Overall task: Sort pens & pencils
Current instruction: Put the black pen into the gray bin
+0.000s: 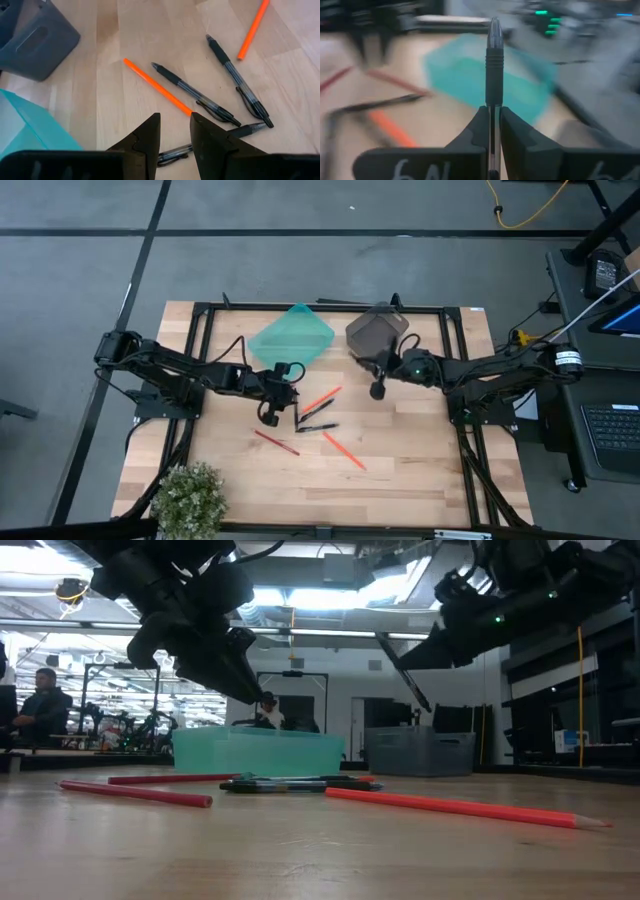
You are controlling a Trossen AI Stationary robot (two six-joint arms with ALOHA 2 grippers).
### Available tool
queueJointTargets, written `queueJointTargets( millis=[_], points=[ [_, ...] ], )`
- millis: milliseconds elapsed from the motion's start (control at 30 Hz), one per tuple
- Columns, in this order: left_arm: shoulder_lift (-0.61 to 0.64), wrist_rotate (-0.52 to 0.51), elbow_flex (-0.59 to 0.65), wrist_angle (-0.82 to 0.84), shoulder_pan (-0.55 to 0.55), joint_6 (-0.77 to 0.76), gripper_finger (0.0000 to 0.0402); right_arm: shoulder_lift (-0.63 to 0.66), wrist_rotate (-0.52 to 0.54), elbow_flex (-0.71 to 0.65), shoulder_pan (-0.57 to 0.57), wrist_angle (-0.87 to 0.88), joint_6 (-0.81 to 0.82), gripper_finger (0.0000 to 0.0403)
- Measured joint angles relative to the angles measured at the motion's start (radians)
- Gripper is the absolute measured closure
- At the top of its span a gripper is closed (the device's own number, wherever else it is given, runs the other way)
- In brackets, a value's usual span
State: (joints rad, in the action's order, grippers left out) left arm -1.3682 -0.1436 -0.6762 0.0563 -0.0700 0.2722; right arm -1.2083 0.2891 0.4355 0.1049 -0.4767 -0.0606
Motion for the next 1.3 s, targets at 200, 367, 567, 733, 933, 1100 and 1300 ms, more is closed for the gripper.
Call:
queueJointTargets(
  millis=[200, 367, 567, 733, 933, 1100, 1300],
  points=[
    [0.000, 0.000, 0.000, 0.001, 0.000, 0.001, 0.0302, 0.000, 0.244, 0.000, -0.004, -0.004, 0.020, 0.0376],
    [0.000, 0.000, 0.000, 0.001, 0.000, 0.001, 0.0302, 0.000, 0.396, 0.000, -0.004, 0.002, 0.052, 0.0376],
    [0.000, 0.000, 0.000, 0.001, 0.000, 0.003, 0.0302, 0.000, 0.456, 0.000, -0.004, 0.006, 0.055, 0.0376],
    [0.000, 0.000, 0.000, 0.002, 0.000, 0.003, 0.0302, 0.000, 0.504, 0.000, 0.001, 0.030, 0.028, 0.0376],
    [0.000, 0.000, 0.000, 0.002, 0.000, 0.003, 0.0302, 0.000, 0.451, 0.000, 0.069, 0.041, -0.029, 0.0376],
    [0.000, 0.000, 0.000, 0.002, 0.000, 0.003, 0.0302, 0.000, 0.302, 0.000, 0.173, 0.041, -0.087, 0.0376],
    [0.000, 0.000, 0.000, 0.002, 0.000, 0.023, 0.0302, 0.000, 0.137, 0.027, 0.286, 0.130, -0.207, 0.0376]
  ],
)
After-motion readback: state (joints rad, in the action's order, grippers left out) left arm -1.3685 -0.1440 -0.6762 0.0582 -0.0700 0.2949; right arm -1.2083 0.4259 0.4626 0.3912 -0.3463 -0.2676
